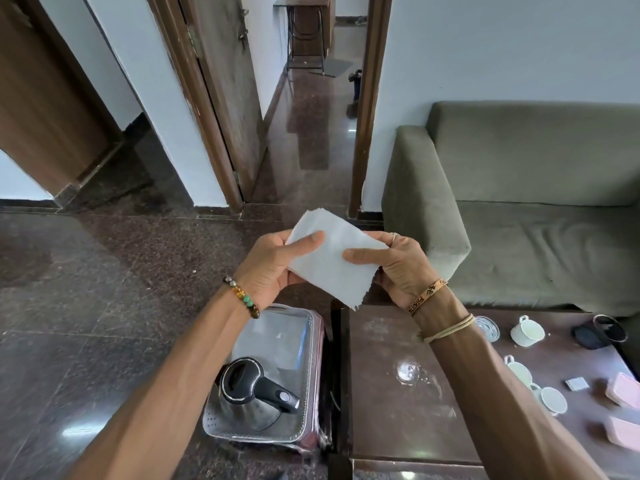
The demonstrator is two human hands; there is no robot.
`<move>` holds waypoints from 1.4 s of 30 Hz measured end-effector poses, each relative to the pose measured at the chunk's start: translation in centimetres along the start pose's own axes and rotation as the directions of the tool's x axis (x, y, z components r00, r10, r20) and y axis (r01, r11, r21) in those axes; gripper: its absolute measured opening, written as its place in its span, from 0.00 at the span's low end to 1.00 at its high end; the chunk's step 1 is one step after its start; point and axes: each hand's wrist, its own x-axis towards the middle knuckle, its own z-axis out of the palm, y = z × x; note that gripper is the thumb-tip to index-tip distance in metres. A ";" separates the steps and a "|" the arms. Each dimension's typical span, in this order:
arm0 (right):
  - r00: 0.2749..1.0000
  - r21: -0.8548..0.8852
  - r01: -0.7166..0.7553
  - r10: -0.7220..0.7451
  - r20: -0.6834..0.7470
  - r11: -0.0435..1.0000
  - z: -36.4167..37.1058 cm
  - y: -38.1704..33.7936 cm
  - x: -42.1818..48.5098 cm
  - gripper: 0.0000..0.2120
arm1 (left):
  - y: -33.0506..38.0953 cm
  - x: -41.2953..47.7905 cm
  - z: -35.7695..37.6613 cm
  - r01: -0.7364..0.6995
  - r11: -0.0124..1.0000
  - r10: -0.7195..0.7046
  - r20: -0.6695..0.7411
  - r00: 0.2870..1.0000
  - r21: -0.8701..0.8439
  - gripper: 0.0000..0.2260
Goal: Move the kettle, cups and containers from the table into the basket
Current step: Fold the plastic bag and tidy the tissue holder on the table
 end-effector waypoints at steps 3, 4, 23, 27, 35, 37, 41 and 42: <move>0.999 0.143 -0.016 0.009 0.049 0.990 0.3 -0.2 -0.1 0.23 | 0.0 0.1 0.2 -0.040 0.997 0.041 -0.017 0.999 0.063 0.20; 0.996 0.204 -0.053 0.036 0.087 0.978 0.5 0.0 -0.3 0.25 | -0.1 0.1 0.3 -0.060 0.998 0.061 -0.028 0.998 0.036 0.20; 0.960 0.152 0.148 -0.105 -0.260 0.977 4.6 1.2 -5.5 0.19 | -0.8 0.5 1.0 -0.164 0.983 0.144 0.208 0.967 0.082 0.17; 0.891 0.250 0.134 -0.006 -0.454 0.959 3.7 1.5 -7.1 0.35 | -2.2 0.2 3.3 -0.001 1.000 0.005 0.265 0.964 -0.015 0.17; 0.940 0.565 0.143 0.067 -0.335 0.813 -1.8 3.8 -12.9 0.49 | -5.5 -1.2 9.1 0.194 0.980 -0.193 0.403 0.895 0.039 0.16; 0.923 0.555 0.157 0.079 -0.377 0.817 -3.3 4.1 -14.7 0.43 | -6.6 -1.8 11.3 0.195 0.979 -0.202 0.419 0.885 0.060 0.17; 0.837 0.373 0.166 0.070 -0.543 0.913 -6.6 4.6 -18.6 0.21 | -8.7 -3.0 15.5 0.173 0.981 -0.194 0.445 0.874 0.089 0.19; 0.807 0.321 0.164 0.060 -0.587 0.933 -7.6 4.8 -19.8 0.18 | -9.4 -3.5 16.8 0.166 0.981 -0.193 0.448 0.873 0.100 0.18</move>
